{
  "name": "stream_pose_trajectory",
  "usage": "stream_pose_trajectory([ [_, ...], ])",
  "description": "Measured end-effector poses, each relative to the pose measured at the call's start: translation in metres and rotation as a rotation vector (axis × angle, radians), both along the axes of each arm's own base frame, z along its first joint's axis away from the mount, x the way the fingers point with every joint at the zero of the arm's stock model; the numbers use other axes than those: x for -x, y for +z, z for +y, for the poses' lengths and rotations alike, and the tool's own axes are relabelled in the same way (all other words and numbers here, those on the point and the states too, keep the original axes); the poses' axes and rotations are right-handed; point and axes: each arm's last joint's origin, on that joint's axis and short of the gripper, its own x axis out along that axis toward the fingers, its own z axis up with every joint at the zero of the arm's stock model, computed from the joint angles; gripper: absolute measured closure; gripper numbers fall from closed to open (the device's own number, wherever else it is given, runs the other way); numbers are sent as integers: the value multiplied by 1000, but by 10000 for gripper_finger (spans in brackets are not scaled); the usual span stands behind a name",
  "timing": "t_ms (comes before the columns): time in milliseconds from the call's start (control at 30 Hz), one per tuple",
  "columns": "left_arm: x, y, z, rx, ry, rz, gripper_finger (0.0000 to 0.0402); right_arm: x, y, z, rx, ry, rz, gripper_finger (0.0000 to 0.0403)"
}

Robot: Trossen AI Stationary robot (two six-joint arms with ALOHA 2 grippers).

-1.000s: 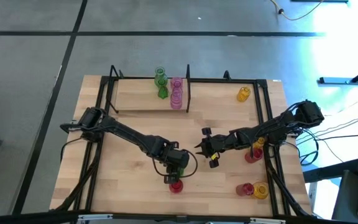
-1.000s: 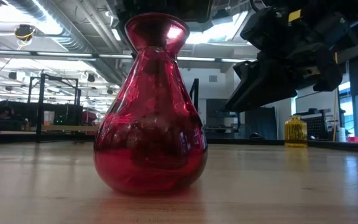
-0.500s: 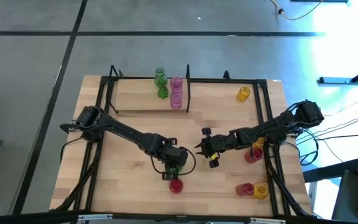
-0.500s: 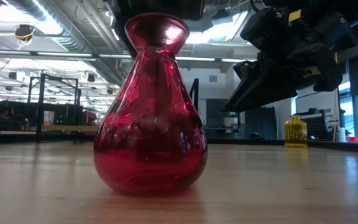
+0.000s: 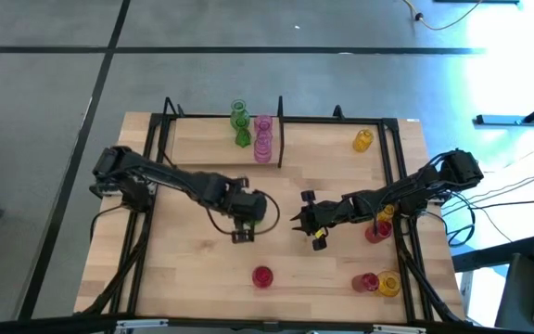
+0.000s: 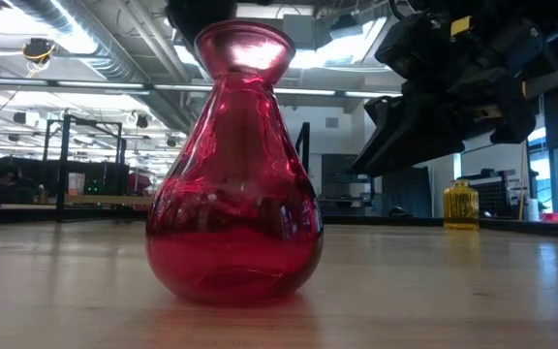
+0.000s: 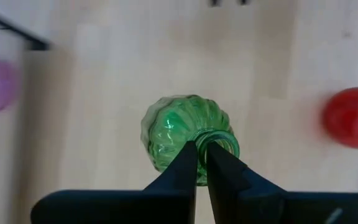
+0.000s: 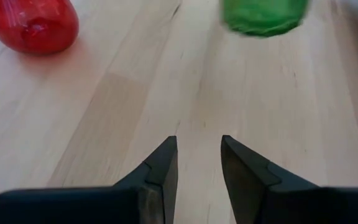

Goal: Sort vases onto shelf
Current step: Put the green vase on the shelf aligned with the other green vase

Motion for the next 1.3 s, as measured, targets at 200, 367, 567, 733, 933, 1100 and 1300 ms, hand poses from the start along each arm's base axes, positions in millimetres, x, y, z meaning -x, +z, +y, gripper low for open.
stream_pose_trajectory([
  [200, 12, 20, 35, -48, 60, -19, 388, 0, 0, 0, 3, -2, 2, 295],
  [367, 13, 22, 67, -77, 90, -8, 388, 0, 0, 0, 3, -2, 3, 295],
  [567, 18, 21, 105, -91, 151, 26, 388, 1, -1, 0, -5, 3, 17, 295],
  [733, 23, 21, 133, -113, 179, 47, 388, 1, -1, 1, -24, 27, 25, 295],
  [933, 28, 21, 154, -131, 190, 63, 388, 1, -1, 1, -27, 27, 19, 295],
  [1100, 35, 9, 171, -125, 220, 94, 388, 1, -1, 1, -39, 19, 20, 295],
  [1300, 40, -9, 185, -77, 224, 86, 388, 1, -1, 1, -40, 18, 19, 295],
])
